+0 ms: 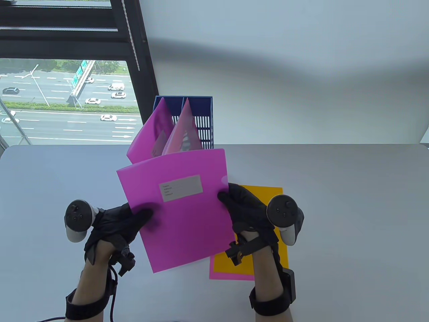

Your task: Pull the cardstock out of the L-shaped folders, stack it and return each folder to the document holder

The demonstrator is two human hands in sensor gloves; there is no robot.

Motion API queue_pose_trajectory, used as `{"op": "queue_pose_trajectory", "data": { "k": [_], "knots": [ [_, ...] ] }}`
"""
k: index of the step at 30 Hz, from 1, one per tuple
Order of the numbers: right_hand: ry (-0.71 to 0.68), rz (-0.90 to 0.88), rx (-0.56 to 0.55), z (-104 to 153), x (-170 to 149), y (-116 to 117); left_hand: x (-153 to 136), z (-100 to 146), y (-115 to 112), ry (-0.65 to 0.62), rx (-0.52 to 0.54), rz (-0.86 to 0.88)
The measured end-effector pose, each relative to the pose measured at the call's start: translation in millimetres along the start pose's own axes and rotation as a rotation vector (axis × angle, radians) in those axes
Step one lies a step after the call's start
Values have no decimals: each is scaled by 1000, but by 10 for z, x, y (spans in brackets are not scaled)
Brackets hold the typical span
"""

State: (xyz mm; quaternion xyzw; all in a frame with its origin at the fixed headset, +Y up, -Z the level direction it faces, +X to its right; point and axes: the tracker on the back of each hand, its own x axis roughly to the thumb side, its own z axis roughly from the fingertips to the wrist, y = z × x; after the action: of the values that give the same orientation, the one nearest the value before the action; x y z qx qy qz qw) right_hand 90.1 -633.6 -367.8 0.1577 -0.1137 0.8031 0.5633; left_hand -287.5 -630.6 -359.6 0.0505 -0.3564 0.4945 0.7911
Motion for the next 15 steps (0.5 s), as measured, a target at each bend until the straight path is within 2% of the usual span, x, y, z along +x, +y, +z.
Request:
{"op": "queue_pose_trajectory", "data": {
  "k": [4, 9, 15],
  "knots": [
    [-6, 8, -23, 13, 8, -33, 107, -26, -31, 0, -63, -88],
    [-14, 45, -36, 21, 25, -52, 122, -51, -66, 4, -124, -91],
    [-22, -2, -45, 34, 19, -88, 213, -17, 13, -43, -37, -95]
  ]
}}
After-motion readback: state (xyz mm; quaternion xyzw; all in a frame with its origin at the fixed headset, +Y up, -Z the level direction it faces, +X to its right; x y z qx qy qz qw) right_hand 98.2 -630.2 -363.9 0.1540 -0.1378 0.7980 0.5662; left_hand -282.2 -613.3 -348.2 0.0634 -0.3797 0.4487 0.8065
